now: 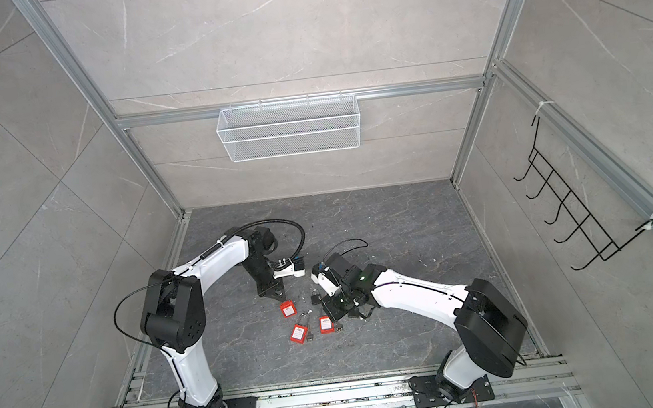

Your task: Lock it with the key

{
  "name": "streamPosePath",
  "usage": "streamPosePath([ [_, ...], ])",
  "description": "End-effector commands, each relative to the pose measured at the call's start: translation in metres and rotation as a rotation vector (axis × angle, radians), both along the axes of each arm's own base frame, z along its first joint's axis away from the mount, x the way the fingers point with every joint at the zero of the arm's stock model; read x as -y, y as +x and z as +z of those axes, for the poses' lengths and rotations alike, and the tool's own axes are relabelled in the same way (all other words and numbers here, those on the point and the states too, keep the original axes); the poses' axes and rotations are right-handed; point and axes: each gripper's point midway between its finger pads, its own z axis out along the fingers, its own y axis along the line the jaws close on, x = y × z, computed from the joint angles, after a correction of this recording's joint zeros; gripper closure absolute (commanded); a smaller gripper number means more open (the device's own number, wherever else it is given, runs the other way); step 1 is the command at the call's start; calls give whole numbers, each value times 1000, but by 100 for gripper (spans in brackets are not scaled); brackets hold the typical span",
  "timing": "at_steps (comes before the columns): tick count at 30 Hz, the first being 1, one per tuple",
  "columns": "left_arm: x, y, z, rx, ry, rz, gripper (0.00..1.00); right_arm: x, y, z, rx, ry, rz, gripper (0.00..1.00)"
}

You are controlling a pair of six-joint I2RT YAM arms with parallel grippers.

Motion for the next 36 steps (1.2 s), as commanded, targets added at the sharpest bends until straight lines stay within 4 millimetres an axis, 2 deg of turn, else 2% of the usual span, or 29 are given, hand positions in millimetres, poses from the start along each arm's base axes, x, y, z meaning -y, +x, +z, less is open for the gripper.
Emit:
streamPosePath([
  [1,3,11,-4,26,12,-29,100,-5,7,2,7,-13,-45,100],
  [6,7,25,-9,44,20,-11,88,-9,10,2,-8,-22,-68,100],
  [14,10,41,-10,75,-8,29,77,-16,13,8,-56,-10,-135,100],
  [20,7,65,5,141,-79,106,69,-22,14,12,-91,-7,-172,100],
  [27,10,85,24,229,-139,182,66,-34,19,9,-131,-15,-181,100],
  [29,4,99,38,287,-188,274,66,-42,22,10,-143,-7,-170,100],
  [32,-17,121,63,397,-261,482,66,-58,27,6,-174,9,-149,100],
  [34,-36,125,77,443,-308,616,66,-68,31,4,-200,7,-148,100],
  [36,-54,120,91,467,-369,728,66,-79,36,1,-230,17,-156,100],
])
